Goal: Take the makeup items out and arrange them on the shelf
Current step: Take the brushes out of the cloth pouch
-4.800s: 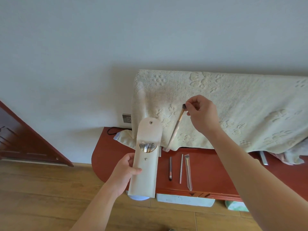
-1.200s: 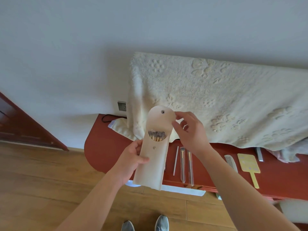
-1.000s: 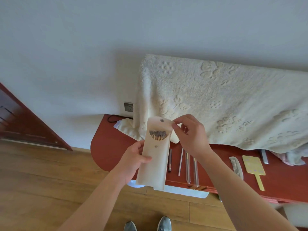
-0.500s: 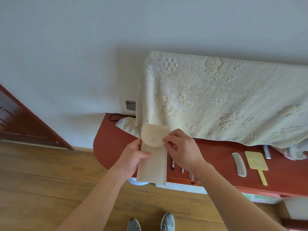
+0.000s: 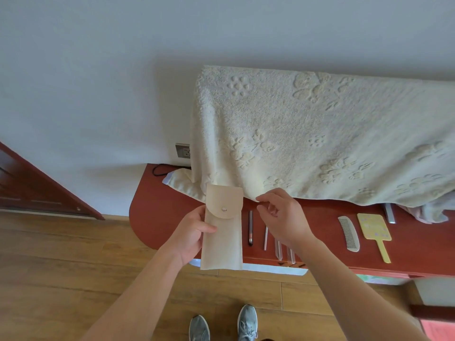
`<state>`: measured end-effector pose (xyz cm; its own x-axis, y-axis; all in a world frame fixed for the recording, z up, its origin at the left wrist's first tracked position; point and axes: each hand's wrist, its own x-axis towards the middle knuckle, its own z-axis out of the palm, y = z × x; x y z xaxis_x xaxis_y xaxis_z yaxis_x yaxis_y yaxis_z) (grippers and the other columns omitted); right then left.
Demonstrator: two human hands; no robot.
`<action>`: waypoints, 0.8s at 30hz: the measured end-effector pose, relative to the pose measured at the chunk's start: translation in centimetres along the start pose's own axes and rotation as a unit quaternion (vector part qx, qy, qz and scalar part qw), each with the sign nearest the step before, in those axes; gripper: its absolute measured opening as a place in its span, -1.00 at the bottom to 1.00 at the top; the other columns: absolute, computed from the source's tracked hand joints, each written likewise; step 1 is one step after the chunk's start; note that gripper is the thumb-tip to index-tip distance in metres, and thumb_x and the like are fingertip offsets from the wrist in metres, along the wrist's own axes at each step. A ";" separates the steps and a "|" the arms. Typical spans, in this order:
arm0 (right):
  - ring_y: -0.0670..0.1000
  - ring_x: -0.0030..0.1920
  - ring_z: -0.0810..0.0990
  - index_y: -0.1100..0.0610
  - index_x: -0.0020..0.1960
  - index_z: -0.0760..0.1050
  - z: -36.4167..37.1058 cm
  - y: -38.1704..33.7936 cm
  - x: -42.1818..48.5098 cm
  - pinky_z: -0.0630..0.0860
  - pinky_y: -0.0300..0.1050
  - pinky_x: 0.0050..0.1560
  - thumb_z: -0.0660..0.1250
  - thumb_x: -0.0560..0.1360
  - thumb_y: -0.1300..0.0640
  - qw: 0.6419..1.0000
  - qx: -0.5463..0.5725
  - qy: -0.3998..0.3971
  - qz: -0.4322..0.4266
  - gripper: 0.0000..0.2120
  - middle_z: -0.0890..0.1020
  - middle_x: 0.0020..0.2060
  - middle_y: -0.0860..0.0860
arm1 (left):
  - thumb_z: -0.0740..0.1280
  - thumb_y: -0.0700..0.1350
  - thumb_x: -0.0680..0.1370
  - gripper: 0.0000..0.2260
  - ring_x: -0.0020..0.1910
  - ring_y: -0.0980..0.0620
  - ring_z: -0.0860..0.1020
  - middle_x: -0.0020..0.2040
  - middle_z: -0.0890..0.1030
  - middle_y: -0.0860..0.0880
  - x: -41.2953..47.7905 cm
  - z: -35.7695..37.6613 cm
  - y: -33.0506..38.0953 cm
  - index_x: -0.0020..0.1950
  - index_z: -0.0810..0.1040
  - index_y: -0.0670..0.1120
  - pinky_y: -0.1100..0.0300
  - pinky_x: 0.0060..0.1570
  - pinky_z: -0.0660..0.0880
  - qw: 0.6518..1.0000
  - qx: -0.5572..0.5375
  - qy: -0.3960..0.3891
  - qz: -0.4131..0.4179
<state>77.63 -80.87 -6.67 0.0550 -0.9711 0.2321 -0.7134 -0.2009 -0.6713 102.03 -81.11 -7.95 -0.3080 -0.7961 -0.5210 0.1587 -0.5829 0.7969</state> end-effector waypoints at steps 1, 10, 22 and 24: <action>-0.13 -0.25 0.55 0.04 0.04 0.64 -0.1 0.7 -0.2 0.51 -0.26 -0.20 0.41 0.49 0.18 1.000 -0.005 -0.002 0.013 -0.85 0.55 -0.10 -0.17 | 0.22 -0.46 0.40 -0.50 0.21 -0.27 0.59 0.22 0.62 -0.25 0.3 0.3 -0.2 0.32 0.52 -0.19 -0.30 0.29 0.44 1.000 -0.006 -0.008 -0.003; -0.09 -0.08 0.55 -0.05 0.16 0.58 -0.5 8.8 -2.1 0.48 -0.16 -0.07 0.33 0.53 0.07 0.973 -0.096 -0.113 0.178 -0.78 0.53 -0.01 -0.13 | 0.45 -0.06 0.52 -0.61 0.19 -0.21 0.62 0.21 0.64 -0.18 3.6 2.0 -1.5 0.33 0.54 -0.09 -0.22 0.20 0.53 0.999 -0.026 0.014 -0.040; 0.12 0.52 0.13 0.07 0.58 0.05 -0.1 16.4 -2.8 0.28 0.04 0.45 0.37 0.51 0.09 0.888 -0.227 -0.308 0.257 -0.24 0.14 0.54 0.03 | 0.43 -0.03 0.55 -0.71 0.07 -0.09 0.68 0.08 0.70 -0.06 7.5 1.2 -3.5 0.24 0.56 -0.04 -0.20 0.18 0.55 0.989 0.071 0.123 -0.024; 0.12 0.53 0.11 0.08 0.59 0.02 0.3 17.1 -3.1 0.26 0.04 0.47 0.41 0.49 0.06 0.882 -0.227 -0.320 0.261 -0.19 0.11 0.56 0.02 | 0.45 -0.01 0.52 -0.70 0.05 -0.08 0.68 0.07 0.70 -0.04 8.2 1.1 -3.9 0.23 0.57 -0.02 -0.20 0.16 0.56 0.986 0.084 0.139 -0.024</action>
<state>65.44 -81.37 -19.07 -0.0840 -0.8192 -0.5673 -0.9566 0.2257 -0.1843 97.90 -85.17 -15.01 -0.0395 -0.7957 -0.6044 -0.0152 -0.6043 0.7966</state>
